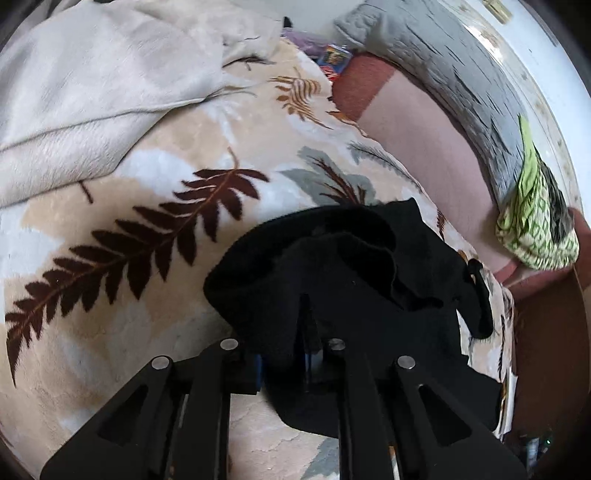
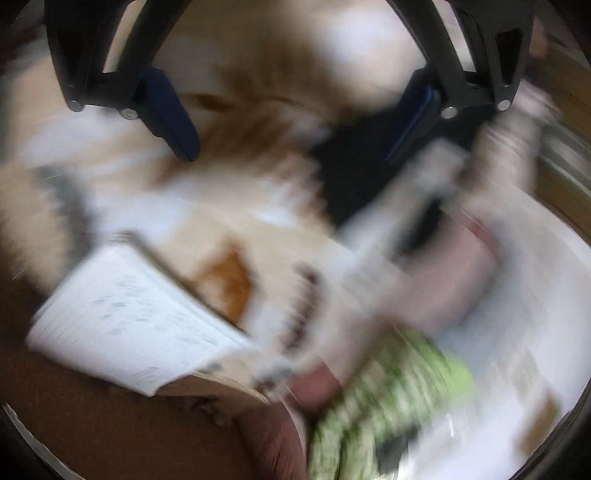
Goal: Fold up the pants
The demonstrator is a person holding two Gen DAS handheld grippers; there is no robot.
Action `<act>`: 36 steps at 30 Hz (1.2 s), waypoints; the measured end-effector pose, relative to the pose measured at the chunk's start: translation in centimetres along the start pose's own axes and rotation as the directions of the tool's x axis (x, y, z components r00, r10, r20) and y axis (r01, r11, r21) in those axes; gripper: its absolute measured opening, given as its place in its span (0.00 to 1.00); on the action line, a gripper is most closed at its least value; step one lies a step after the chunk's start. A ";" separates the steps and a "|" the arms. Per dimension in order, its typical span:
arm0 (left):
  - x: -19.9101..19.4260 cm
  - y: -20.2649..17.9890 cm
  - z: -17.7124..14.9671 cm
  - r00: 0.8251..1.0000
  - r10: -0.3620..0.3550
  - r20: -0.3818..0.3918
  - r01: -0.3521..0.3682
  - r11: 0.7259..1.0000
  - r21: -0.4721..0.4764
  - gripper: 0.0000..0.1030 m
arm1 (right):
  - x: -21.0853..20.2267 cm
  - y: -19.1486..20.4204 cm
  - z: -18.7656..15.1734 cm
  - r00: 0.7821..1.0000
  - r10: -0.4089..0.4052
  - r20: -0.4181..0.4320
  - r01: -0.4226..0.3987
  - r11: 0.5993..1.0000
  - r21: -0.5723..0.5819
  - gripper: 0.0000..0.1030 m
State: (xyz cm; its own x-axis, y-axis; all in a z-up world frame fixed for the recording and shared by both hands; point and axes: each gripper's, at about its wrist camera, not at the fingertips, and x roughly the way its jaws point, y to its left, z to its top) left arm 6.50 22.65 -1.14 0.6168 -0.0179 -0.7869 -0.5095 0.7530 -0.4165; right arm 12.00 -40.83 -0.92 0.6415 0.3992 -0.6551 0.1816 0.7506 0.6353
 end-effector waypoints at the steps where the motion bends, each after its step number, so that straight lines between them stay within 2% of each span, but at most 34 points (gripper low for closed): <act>1: 0.0 0.0 0.0 1.000 0.001 -0.001 -0.001 1.000 0.002 0.11 | -0.1 0.3 0.3 0.994 0.112 0.010 -0.112 0.992 0.056 0.96; 3: 0.0 -0.4 -0.1 1.000 0.014 0.003 -0.014 1.000 0.017 0.11 | 1.1 0.2 0.3 0.987 0.157 -0.030 -0.152 0.979 0.135 0.96; 5: 0.0 -0.8 -0.2 1.000 0.028 0.010 -0.029 0.999 0.041 0.11 | 3.0 -0.6 -0.4 0.981 0.157 -0.112 -0.126 0.962 0.244 0.94; 7: -0.1 -1.1 -0.3 0.999 0.040 0.016 -0.041 0.997 0.063 0.11 | 4.0 -1.1 -1.1 0.979 0.131 -0.158 -0.079 0.950 0.301 0.90; 8: -0.1 -1.2 -0.3 0.999 0.046 0.019 -0.047 0.996 0.070 0.12 | 4.0 -0.9 -1.1 0.981 0.128 -0.144 -0.080 0.951 0.298 0.90; 10: 0.0 -1.1 -0.3 0.998 0.058 0.021 -0.060 0.996 0.069 0.15 | 4.8 -0.3 -0.9 0.959 0.245 -0.143 -0.188 0.927 0.325 0.86; 12: 0.2 -0.9 -0.3 0.998 0.057 0.019 -0.058 0.997 0.045 0.20 | 6.3 -0.4 -1.4 0.955 0.240 -0.173 -0.171 0.926 0.338 0.83; 14: 0.4 -0.8 -0.3 0.998 0.062 0.019 -0.063 0.998 0.030 0.24 | 6.4 -0.6 -1.2 0.959 0.238 -0.151 -0.173 0.920 0.352 0.81; 15: 0.5 -0.8 -0.4 0.998 0.067 0.021 -0.067 0.997 0.031 0.26 | 6.5 -0.8 -1.1 0.959 0.249 -0.132 -0.186 0.911 0.368 0.76; 17: 0.7 -1.1 -0.6 0.996 0.082 0.021 -0.083 0.995 0.048 0.29 | 6.4 -1.7 -1.4 0.963 0.246 -0.111 -0.181 0.894 0.409 0.60; 19: 0.8 -1.7 -0.9 0.994 0.107 0.030 -0.109 0.991 0.079 0.34 | 6.5 -2.7 -1.5 0.968 0.221 -0.121 -0.149 0.888 0.436 0.39; 21: 1.0 -2.2 -1.1 0.992 0.118 0.032 -0.121 0.987 0.106 0.43 | 6.7 -3.1 -1.5 0.966 0.219 -0.134 -0.142 0.889 0.434 0.36; 24: 1.1 -3.0 -1.7 0.989 0.143 0.030 -0.146 0.976 0.164 0.49 | 6.8 -2.5 -1.1 0.967 0.209 -0.149 -0.135 0.908 0.396 0.39; 26: 1.2 -3.5 -2.0 0.984 0.174 0.037 -0.178 0.962 0.209 0.50 | 6.9 -2.1 -1.0 0.968 0.195 -0.155 -0.127 0.923 0.364 0.45; 31: 1.2 -3.9 -2.3 0.974 0.222 0.052 -0.228 0.940 0.254 0.50 | 6.9 0.5 -0.9 0.974 0.163 -0.160 -0.127 0.968 0.215 0.73; 36: 1.2 -4.0 -2.2 0.972 0.228 0.053 -0.234 0.936 0.261 0.50 | 6.6 1.6 -1.6 0.988 0.104 -0.112 -0.085 0.983 0.162 0.76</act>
State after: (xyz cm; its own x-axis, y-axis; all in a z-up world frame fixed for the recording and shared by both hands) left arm 7.91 18.21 -1.41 0.5150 0.1893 -0.8360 -0.4649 0.8811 -0.0869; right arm 15.38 -36.12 -4.88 0.5689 0.5316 -0.6275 0.2447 0.6190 0.7463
